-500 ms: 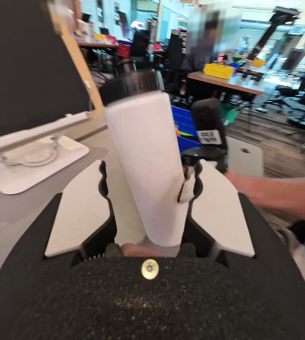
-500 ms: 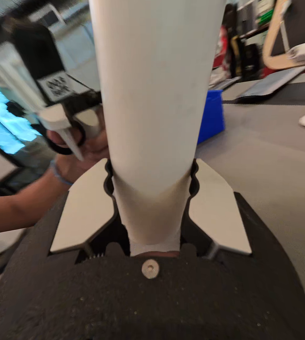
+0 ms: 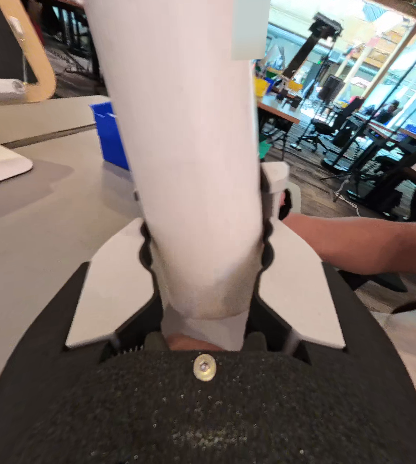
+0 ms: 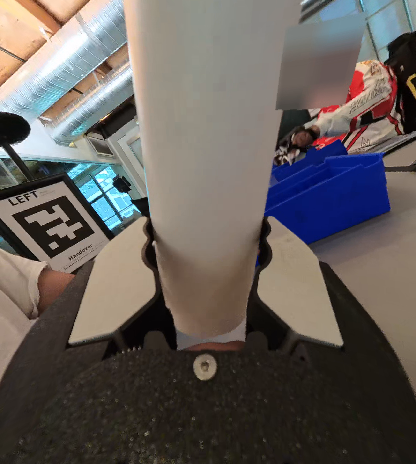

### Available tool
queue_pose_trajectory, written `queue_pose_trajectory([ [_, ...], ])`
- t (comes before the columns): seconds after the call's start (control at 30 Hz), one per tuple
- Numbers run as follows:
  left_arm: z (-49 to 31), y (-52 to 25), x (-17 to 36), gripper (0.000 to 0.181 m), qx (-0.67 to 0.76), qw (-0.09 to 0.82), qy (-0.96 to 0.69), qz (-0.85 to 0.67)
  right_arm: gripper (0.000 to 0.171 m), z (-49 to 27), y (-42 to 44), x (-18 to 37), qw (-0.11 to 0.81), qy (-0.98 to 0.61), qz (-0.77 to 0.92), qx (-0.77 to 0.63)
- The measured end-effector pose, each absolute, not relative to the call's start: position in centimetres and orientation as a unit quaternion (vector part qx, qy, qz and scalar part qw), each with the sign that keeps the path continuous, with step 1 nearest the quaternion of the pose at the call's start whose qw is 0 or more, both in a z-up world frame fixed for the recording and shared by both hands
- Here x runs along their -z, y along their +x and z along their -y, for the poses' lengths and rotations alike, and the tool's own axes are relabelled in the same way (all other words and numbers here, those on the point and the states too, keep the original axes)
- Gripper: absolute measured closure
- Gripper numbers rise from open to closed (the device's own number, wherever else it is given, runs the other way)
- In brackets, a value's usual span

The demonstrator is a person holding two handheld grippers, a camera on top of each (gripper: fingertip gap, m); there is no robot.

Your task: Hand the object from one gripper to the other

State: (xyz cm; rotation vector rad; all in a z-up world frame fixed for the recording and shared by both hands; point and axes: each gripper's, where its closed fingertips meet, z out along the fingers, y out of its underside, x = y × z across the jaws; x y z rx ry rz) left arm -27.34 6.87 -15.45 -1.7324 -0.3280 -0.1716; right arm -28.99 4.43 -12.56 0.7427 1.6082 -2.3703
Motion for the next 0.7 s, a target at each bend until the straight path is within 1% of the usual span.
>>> queue_pose_trajectory([
  [0.1,-6.6,-27.6,16.5,0.096,0.082,0.596,-0.785,0.146,0.090,-4.3,-29.3,13.3,0.080,0.258,-0.555,0.786],
  [0.23,-6.6,-28.3,17.0,0.097,0.062,0.596,-0.785,0.158,0.092,-4.6,-30.0,13.8,0.071,0.277,-0.562,0.776],
  [0.33,-5.8,-29.3,17.6,0.097,0.028,0.584,-0.795,0.160,0.087,-6.3,-30.9,13.5,0.015,0.292,-0.572,0.766],
  [0.37,-5.5,-29.7,17.6,0.097,0.008,0.580,-0.799,0.160,0.085,-7.1,-31.4,13.3,-0.020,0.300,-0.582,0.755],
  [0.4,-5.2,-30.2,17.8,0.097,-0.018,0.570,-0.807,0.156,0.079,-8.0,-31.9,13.1,-0.064,0.308,-0.598,0.737],
  [0.47,-4.7,-30.9,17.8,0.098,-0.064,0.554,-0.818,0.145,0.073,-10.0,-32.5,12.3,-0.171,0.301,-0.648,0.678],
  [0.57,-4.1,-31.5,17.9,0.098,-0.123,0.526,-0.832,0.124,0.068,-13.4,-32.5,10.0,-0.338,0.265,-0.720,0.545],
  [0.63,-4.0,-31.6,18.0,0.098,-0.144,0.512,-0.839,0.116,0.070,-14.5,-31.8,8.3,-0.444,0.214,-0.748,0.443],
  [0.7,-4.1,-31.6,18.5,0.099,-0.147,0.497,-0.848,0.113,0.070,-13.7,-30.6,8.0,-0.515,0.139,-0.770,0.349],
])
